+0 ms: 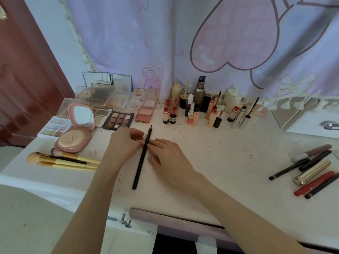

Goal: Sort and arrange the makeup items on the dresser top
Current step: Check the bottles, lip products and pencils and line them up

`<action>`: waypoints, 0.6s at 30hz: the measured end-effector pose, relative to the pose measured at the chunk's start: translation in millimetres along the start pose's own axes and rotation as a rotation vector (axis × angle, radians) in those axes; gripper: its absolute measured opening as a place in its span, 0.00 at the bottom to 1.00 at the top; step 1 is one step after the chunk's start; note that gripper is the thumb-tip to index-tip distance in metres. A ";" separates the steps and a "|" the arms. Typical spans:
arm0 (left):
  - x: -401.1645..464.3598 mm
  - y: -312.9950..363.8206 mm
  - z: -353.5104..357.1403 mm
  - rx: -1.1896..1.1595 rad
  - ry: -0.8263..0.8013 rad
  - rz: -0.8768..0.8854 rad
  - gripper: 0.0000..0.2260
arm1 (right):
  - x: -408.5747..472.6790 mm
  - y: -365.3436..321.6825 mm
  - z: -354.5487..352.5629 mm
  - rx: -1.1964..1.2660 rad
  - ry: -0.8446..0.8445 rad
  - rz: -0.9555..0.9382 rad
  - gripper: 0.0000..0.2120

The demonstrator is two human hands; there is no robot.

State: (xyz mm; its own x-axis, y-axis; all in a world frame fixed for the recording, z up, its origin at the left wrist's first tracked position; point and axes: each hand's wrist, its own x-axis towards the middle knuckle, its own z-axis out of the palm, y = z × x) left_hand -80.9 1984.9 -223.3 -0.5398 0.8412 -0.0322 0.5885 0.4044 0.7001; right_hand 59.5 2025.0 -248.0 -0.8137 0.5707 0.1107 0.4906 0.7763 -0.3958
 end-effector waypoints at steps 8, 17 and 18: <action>-2.1 0.7 -0.4 0.105 -0.025 0.031 0.13 | -0.4 5.1 6.3 -0.058 0.010 -0.048 0.22; -17.7 14.1 4.7 0.235 0.092 0.279 0.17 | -24.5 25.9 -24.0 -0.021 0.079 -0.003 0.20; -21.0 20.5 9.4 0.248 0.099 0.347 0.17 | -31.3 31.2 -30.5 -0.020 0.107 0.014 0.19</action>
State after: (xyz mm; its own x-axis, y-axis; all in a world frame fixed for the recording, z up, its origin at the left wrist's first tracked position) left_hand -51.8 1978.9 -214.9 -0.3322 0.9090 0.2519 0.8656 0.1877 0.4642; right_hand 109.8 2039.5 -236.0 -0.7692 0.6061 0.2023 0.5088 0.7725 -0.3799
